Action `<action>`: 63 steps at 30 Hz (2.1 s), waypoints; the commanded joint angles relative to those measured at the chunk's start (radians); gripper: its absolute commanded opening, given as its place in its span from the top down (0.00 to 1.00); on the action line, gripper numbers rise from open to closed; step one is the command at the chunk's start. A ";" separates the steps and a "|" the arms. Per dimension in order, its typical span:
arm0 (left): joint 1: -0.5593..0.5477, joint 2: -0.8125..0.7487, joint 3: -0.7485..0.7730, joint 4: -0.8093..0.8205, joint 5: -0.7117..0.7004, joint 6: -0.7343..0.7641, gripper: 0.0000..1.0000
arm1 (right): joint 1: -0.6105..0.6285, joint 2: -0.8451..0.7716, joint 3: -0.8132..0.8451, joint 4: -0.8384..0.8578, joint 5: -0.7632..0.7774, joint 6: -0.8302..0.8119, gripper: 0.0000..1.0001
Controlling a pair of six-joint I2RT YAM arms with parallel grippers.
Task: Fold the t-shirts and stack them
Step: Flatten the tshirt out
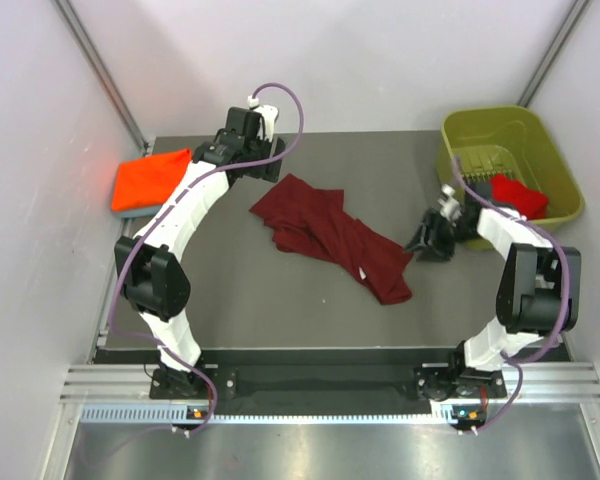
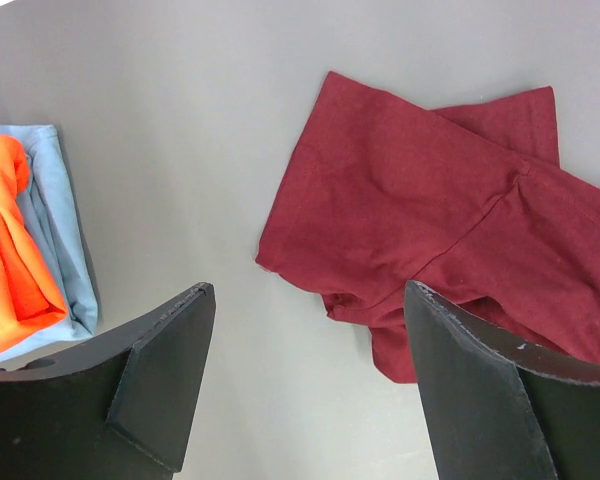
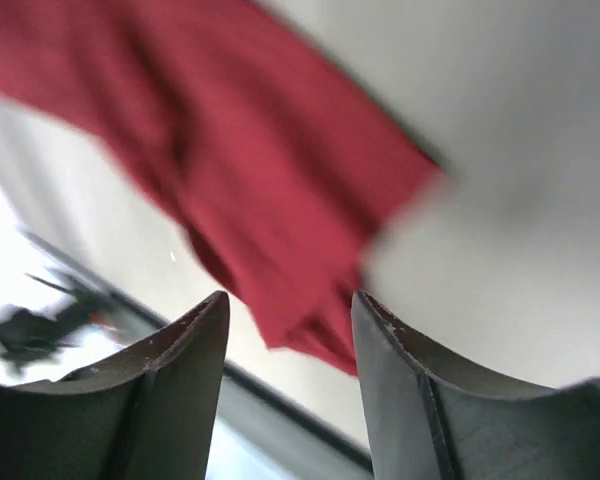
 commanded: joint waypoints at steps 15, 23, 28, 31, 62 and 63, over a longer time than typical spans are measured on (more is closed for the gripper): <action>0.002 -0.020 0.034 0.026 0.002 0.011 0.19 | -0.109 0.079 -0.052 0.128 -0.029 0.200 0.50; 0.002 -0.026 0.026 0.028 0.000 0.009 0.19 | -0.048 0.114 0.041 0.077 0.192 0.155 0.52; 0.006 -0.039 0.033 0.025 0.015 -0.002 0.19 | 0.001 0.110 0.062 0.030 0.266 0.149 0.52; 0.008 -0.043 0.031 0.026 0.023 -0.008 0.20 | 0.025 0.108 0.036 0.023 0.269 0.155 0.52; 0.062 -0.114 -0.029 0.017 0.055 -0.037 0.19 | 0.123 0.283 0.145 0.063 0.356 0.074 0.72; 0.065 -0.115 -0.032 0.017 0.054 -0.034 0.19 | 0.126 0.287 0.153 0.066 0.359 0.071 0.77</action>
